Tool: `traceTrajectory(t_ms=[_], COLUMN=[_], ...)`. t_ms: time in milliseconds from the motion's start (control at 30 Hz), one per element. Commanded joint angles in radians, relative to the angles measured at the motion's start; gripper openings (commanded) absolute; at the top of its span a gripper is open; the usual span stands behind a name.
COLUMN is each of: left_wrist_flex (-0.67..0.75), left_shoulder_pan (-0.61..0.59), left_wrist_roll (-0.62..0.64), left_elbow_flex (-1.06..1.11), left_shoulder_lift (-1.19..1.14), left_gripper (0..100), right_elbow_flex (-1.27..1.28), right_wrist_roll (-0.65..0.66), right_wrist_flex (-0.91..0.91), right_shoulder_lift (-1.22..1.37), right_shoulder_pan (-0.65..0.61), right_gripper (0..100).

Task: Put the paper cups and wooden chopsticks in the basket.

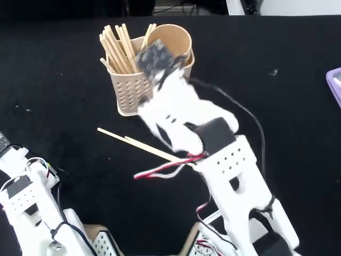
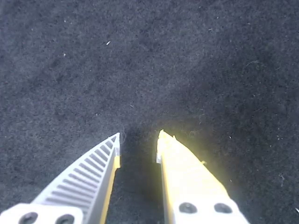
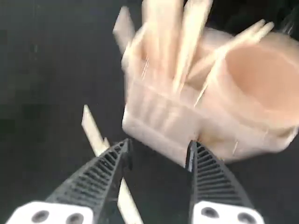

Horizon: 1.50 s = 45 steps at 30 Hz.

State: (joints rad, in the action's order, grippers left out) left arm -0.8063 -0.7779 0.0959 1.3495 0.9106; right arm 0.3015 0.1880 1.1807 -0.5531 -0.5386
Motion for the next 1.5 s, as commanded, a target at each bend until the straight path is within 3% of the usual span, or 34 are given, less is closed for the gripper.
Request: traceTrajectory(t_ms=[0,133,267,467,800,900,933,1167,1467], left_wrist_flex=[0.015,0.015,0.014,0.012,0.011,0.011,0.009,0.011,0.014], left_shoulder_pan=[0.007,0.008,0.005,0.004,0.004,0.004,0.004,0.004,0.004], left_wrist_roll=[0.002,0.002,0.002,0.002,0.002,0.002,0.002,0.002,0.002], left_elbow_flex=[-0.048,-0.048,-0.048,-0.048,-0.048,-0.048,-0.048,-0.048,-0.048], left_shoulder_lift=[0.015,0.015,0.015,0.015,0.015,0.015,0.015,0.015,0.015], left_gripper=[13,13,13,13,13,13,13,13,13], right_elbow_flex=[0.159,0.406,0.43,0.321,0.209,0.206,0.206,0.206,0.205], right_wrist_roll=[0.146,0.252,0.301,0.361,0.388,0.448,0.453,0.451,0.397], right_wrist_flex=[0.118,-0.12,-0.245,-0.245,-0.245,-0.245,-0.245,-0.121,0.011], right_shoulder_lift=[-0.018,0.081,0.263,0.526,0.707,0.72,0.719,0.595,0.093], right_shoulder_pan=[-0.005,-0.009,-0.009,-0.006,-0.006,-0.009,-0.008,-0.005,-0.011], right_gripper=[19.8,19.8,20.1,20.0,19.1,6.2,0.3,1.0,1.0])
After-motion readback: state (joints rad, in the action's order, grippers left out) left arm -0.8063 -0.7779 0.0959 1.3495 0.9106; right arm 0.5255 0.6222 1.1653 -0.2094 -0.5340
